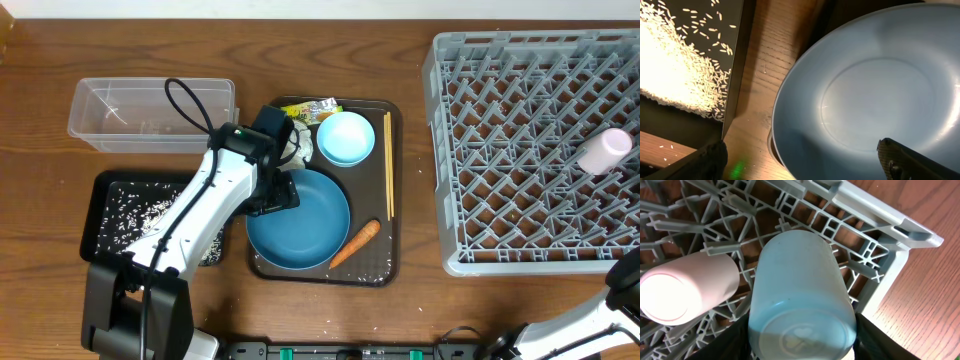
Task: Sort waste into correct bins and load items into the dishwasher rack
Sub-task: 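Lower the light-blue cup into the rack beside the white cup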
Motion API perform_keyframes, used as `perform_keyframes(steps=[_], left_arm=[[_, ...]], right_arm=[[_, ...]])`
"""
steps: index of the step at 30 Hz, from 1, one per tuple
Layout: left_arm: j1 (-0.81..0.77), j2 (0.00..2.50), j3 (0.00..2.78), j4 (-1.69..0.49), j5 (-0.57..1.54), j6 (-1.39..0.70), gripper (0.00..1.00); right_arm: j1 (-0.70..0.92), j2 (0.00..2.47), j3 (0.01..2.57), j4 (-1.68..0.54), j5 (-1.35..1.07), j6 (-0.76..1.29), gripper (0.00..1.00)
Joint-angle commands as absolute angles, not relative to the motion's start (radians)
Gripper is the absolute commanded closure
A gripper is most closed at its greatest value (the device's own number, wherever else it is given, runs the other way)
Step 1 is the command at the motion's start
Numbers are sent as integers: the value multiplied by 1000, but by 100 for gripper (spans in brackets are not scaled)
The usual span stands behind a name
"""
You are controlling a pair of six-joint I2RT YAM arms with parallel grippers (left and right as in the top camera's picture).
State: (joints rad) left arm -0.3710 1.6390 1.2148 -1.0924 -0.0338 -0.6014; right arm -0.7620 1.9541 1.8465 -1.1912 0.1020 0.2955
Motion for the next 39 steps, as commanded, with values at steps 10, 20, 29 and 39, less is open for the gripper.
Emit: perform_keyframes(steps=[10, 20, 29, 39], left_arm=[[-371, 1630, 1212, -1095, -53, -592, 2], [-371, 1630, 1212, -1095, -53, -592, 2], [-371, 1630, 1212, -1095, -53, -592, 2], [-371, 1630, 1212, -1095, -53, -592, 2]], right_arm=[[-758, 1973, 1833, -1216, -20, 302, 61], [-758, 1973, 1833, -1213, -125, 319, 64], [-756, 1973, 1834, -1223, -139, 321, 66], [-751, 1944, 1837, -1216, -139, 335, 67]])
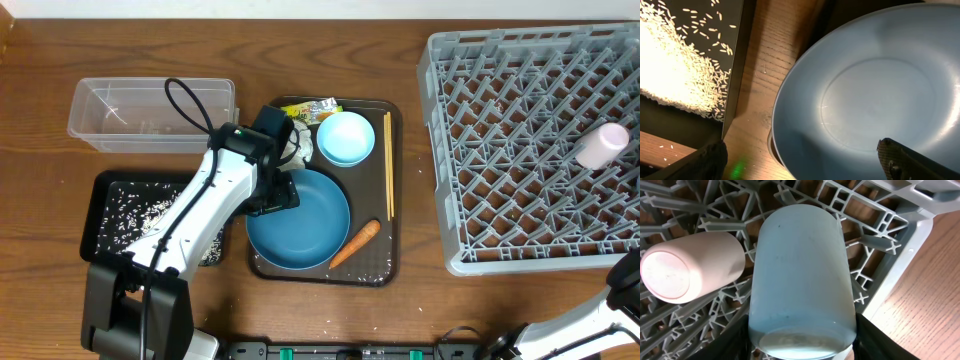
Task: Sort waste into correct bins and load items into the dishwasher rack
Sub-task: 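Lower the light-blue cup into the rack beside the white cup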
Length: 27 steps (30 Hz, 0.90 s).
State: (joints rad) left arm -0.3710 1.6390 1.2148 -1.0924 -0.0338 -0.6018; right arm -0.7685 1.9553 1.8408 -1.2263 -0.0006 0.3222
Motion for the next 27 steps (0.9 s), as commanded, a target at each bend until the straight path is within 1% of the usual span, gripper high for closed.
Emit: perform_keyframes(steps=[1, 6, 13, 20, 26, 27], left_arm=[[-371, 1630, 1212, -1095, -53, -592, 2], [-371, 1630, 1212, -1095, -53, -592, 2], [-371, 1630, 1212, -1095, -53, -592, 2], [-371, 1630, 1212, -1095, -53, -592, 2], [-371, 1630, 1212, -1095, -53, -592, 2], [-371, 1630, 1212, -1095, -53, -592, 2]], right_arm=[[-750, 1939, 1838, -1215, -139, 336, 68], [-751, 1919, 1839, -1213, -144, 344, 68], [-750, 1917, 1839, -1213, -212, 345, 69], [-750, 1906, 1839, -1211, -222, 363, 73], [-752, 1902, 1839, -1203, -207, 362, 66], [-752, 1902, 1839, -1200, -198, 363, 61]])
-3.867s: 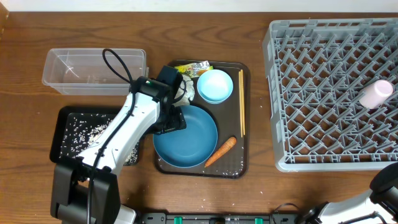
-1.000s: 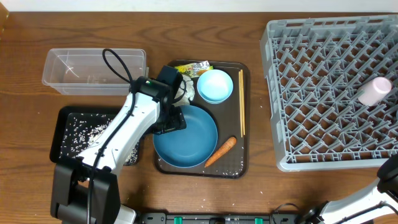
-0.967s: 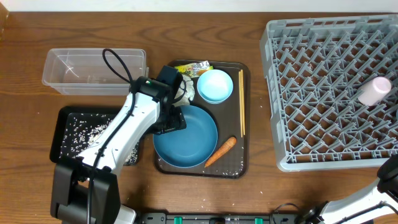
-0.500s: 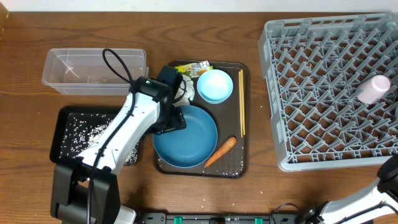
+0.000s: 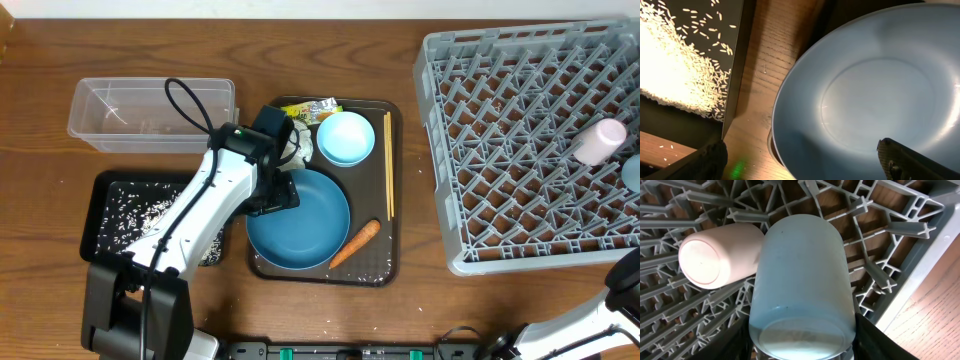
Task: Sort waste into correct bins and load items into the dishwasher rack
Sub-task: 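Lower the light-blue cup into the rack beside the white cup, then open the right gripper to release the light-blue cup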
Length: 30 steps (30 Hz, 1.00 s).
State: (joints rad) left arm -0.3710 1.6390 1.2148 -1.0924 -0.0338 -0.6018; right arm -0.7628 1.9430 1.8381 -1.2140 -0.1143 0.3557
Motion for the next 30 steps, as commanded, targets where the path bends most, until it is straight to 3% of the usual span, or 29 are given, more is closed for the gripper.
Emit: perform_keyframes(steps=[1, 4, 6, 18, 20, 25, 30], left_arm=[[-371, 1630, 1212, -1095, -53, -592, 2], [-371, 1630, 1212, -1095, -53, -592, 2], [-371, 1630, 1212, -1095, -53, -592, 2], [-371, 1630, 1212, -1095, -53, -592, 2], [-371, 1630, 1212, -1095, -53, -592, 2], [-371, 1630, 1212, -1095, -53, -592, 2], [-371, 1630, 1212, -1095, -53, -592, 2]], right_arm=[[-752, 1902, 1839, -1197, -189, 362, 53], [-752, 1902, 1839, -1196, -163, 362, 29], [-752, 1902, 1839, -1196, -138, 361, 23], [-754, 1902, 1839, -1207, 8, 359, 21], [-755, 1902, 1839, -1216, 77, 364, 25], [-793, 1902, 1837, -1236, 115, 391, 56], [-847, 1902, 1837, -1253, 97, 404, 67]])
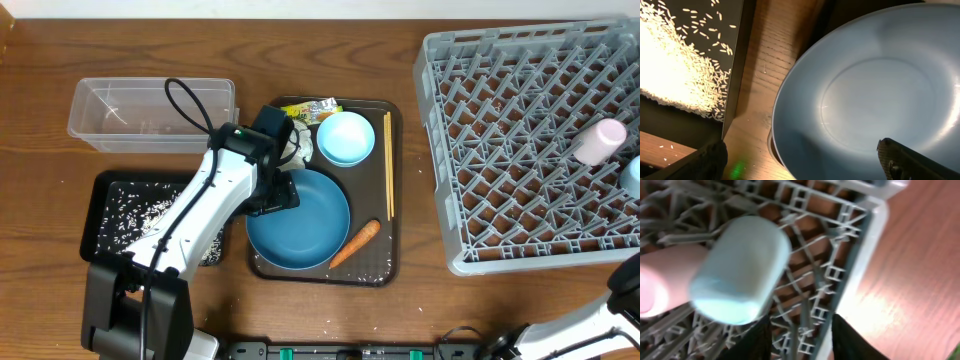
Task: Sort waste into correct bins and load items into the dishwasher rack
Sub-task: 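Open the right gripper to release the light-blue cup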
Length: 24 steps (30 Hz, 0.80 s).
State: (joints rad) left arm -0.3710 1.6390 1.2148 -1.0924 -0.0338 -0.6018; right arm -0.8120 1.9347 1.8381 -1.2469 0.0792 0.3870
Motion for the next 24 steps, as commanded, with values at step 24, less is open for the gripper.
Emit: perform_keyframes(steps=[24], left_arm=[[-371, 1630, 1212, -1095, -53, -592, 2]], right_arm=[[-838, 1903, 1684, -1056, -41, 369, 99]])
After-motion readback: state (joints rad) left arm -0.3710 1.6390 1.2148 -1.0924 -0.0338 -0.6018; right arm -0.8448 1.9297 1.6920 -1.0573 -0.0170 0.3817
